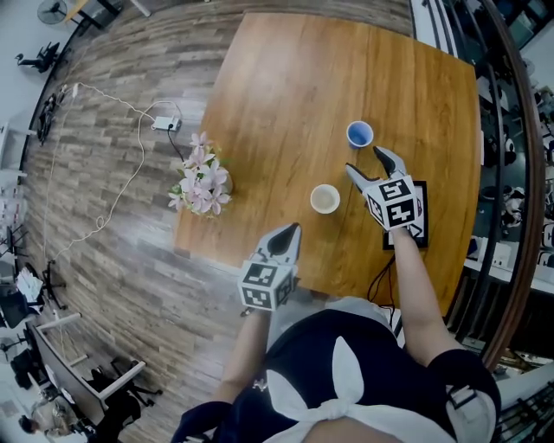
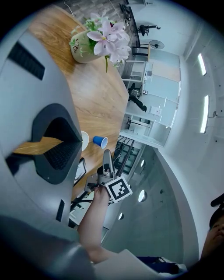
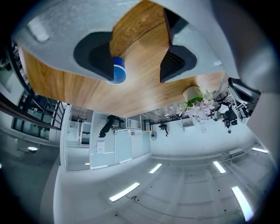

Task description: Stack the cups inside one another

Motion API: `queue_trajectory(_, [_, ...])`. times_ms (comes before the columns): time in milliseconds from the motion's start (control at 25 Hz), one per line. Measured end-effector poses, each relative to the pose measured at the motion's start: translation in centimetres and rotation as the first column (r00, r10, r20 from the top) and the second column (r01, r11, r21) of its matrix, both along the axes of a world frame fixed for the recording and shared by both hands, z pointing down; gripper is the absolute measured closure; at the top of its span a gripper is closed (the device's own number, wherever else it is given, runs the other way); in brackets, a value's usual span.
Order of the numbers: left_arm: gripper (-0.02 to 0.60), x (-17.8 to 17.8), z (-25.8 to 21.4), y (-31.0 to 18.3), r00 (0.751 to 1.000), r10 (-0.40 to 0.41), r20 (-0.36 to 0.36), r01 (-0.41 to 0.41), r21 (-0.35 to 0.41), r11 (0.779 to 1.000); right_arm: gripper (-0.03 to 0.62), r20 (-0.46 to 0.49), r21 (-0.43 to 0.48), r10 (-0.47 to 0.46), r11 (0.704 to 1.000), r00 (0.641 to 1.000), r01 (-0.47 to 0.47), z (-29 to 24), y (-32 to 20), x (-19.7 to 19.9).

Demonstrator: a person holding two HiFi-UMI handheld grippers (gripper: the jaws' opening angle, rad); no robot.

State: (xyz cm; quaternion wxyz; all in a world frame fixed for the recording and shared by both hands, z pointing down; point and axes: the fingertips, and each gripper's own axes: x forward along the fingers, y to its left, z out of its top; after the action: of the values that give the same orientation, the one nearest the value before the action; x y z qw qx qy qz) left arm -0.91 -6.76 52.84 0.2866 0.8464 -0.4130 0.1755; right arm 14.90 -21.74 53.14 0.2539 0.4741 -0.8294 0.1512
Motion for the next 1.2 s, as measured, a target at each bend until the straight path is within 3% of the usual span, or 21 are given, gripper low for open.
queue_trajectory(280, [0.565, 0.4, 0.7, -0.9, 1.000, 0.029, -0.001, -0.029, -0.018, 0.999, 0.269, 0.015, 0.020, 0.066, 0.998, 0.998, -0.066, -0.7, -2.5, 1.8])
queue_trajectory(600, [0.565, 0.4, 1.3, -2.8, 0.999, 0.048, -0.001, -0.048, -0.023, 0.999, 0.266, -0.002, 0.022, 0.071, 0.997, 0.997, -0.071, -0.9, -5.7, 2.6])
queue_trajectory(1200, [0.565, -0.7, 2.5, -5.7, 1.000, -0.010, -0.006, 0.010, -0.045, 0.999, 0.227, -0.096, -0.118, 0.022, 0.992, 0.995, -0.034, 6.0, -7.9, 2.8])
